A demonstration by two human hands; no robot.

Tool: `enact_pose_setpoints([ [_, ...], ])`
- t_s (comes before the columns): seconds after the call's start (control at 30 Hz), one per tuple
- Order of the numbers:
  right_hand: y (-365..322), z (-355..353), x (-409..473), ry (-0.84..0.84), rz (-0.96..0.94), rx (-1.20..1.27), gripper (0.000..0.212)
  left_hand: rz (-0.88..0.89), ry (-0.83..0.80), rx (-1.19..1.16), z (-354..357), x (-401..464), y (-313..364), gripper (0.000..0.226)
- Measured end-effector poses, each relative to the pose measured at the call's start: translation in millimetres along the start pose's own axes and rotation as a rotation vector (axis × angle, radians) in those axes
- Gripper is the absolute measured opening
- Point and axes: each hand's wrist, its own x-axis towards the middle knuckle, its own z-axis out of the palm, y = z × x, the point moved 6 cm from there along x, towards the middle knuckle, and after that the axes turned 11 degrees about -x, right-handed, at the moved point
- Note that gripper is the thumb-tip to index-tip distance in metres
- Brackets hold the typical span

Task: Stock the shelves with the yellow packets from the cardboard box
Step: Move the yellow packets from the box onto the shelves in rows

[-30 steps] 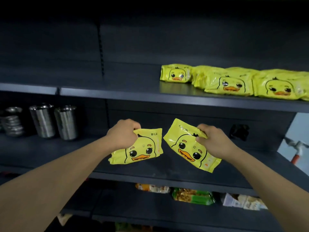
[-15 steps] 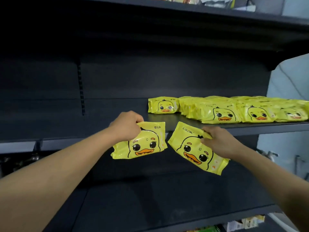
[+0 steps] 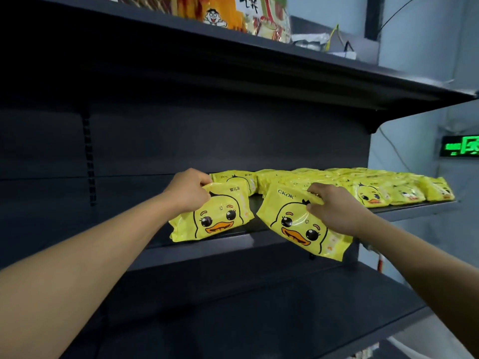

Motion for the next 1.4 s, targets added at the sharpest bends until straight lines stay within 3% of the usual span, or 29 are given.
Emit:
enact_pose_setpoints([
  [0.4, 37.6, -5.4, 59.1, 0.049, 0.025, -0.062, 0.031, -0.041, 0.121, 0.033, 29.2, 81.2, -0.1, 0.029],
  [0.73, 35.0, 21.7, 115.4, 0.082, 0.077, -0.142, 0.030, 0.017, 0.013, -0.004, 100.0, 206.0, -39.9, 0.029],
  [1.0, 32.9, 41.8, 151.3, 0.087, 0.066, -0.157, 0.022, 0.076, 0.018, 0.020, 137.9, 266.3, -67.8, 0.029],
  [1.13, 28.7, 51.1, 166.0, 0.039, 0.002, -0.176, 0.024, 0.158, 0.028, 0.102, 138.9, 273.5, -71.0, 0.026],
  [1.23, 14.1, 57.6, 179.5, -0.007, -0.079, -0.191, 0.014, 0.127, 0.010, 0.140, 123.7, 275.4, -79.2, 0.025],
  [1.33, -3.9, 65.4, 200.4, -0.042, -0.147, -0.230, 0.025, 0.136, -0.023, 0.156, 103.5, 276.2, -81.3, 0.024],
  [1.4, -16.5, 74.1, 217.1, -0.066, -0.174, -0.232, 0.017, 0.159, -0.023, 0.160, 89.0, 275.2, -79.5, 0.023],
])
